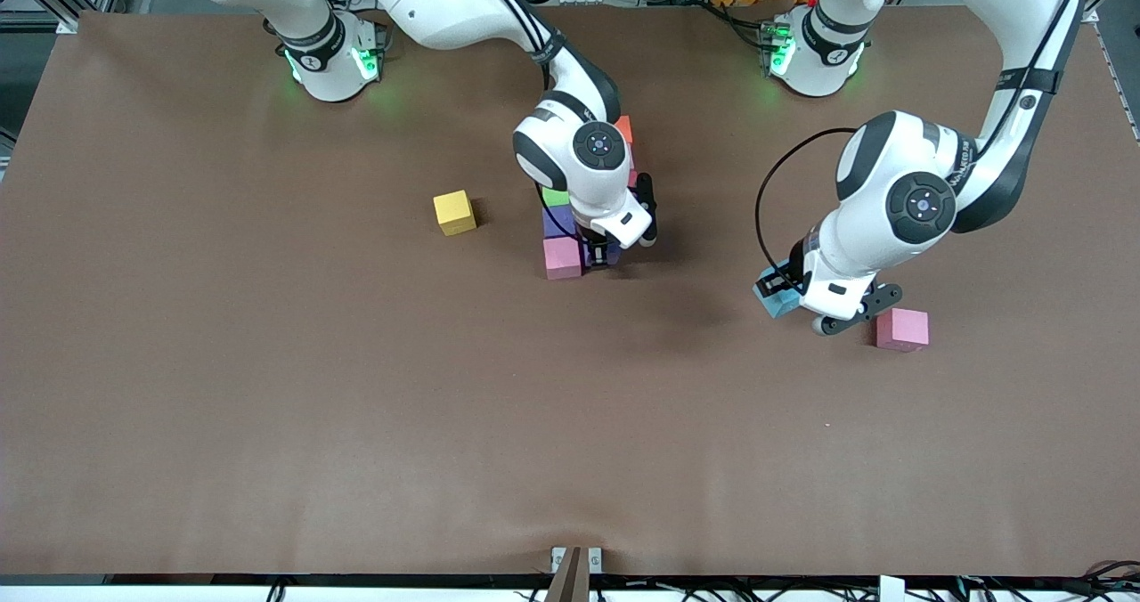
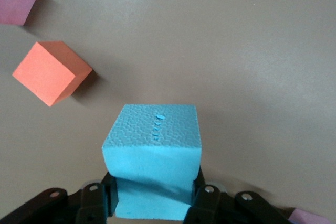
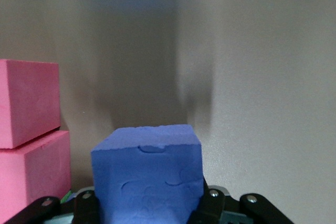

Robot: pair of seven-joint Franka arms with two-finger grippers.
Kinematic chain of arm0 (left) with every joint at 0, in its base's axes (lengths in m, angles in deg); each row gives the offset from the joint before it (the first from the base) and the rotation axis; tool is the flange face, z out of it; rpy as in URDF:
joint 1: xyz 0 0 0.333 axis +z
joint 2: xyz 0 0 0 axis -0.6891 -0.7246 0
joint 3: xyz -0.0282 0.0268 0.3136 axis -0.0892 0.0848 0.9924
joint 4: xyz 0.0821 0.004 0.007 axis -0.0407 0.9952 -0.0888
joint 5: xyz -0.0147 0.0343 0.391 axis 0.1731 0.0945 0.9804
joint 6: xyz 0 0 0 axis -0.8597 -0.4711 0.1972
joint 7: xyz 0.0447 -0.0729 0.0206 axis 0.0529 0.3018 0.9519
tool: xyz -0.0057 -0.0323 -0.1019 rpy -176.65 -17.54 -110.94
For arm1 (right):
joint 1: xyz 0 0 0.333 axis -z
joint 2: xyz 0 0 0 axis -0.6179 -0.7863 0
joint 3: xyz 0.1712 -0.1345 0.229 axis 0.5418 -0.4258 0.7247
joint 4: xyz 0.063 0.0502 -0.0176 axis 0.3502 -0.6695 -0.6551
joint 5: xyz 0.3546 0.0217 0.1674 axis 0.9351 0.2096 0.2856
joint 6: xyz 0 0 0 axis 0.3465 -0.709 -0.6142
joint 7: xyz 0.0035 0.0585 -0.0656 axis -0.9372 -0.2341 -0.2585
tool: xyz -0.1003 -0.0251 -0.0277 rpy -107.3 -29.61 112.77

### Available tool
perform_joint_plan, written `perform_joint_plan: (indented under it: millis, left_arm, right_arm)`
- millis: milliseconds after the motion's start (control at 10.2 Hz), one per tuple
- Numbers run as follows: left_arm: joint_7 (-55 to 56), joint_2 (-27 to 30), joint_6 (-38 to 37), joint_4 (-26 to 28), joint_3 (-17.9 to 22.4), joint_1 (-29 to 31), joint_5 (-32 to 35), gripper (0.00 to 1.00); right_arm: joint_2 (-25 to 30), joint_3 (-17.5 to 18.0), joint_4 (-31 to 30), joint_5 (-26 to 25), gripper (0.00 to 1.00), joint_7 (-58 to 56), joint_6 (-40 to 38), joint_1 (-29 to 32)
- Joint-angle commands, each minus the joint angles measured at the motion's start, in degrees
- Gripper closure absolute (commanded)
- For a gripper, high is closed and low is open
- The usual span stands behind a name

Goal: Form number 2 with 11 blocks

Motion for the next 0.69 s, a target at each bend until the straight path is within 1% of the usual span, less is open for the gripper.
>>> perform_joint_plan:
  millis: [0, 589]
  left_arm:
    - [2.5, 0.5, -1.4, -0.8, -0.4, 0.2, -0.2, 0.86]
    - [3.0, 0.5, -1.5, -0.8, -0.3, 0.5, -0.3, 0.86]
  right_arm:
    - [-1.0, -0.3, 0.9, -0.4, 0.45, -0.8, -0.3, -0.2]
    - [-2.0, -0.2, 0.9, -0.7, 0.45, -0.9, 1.4, 0.1]
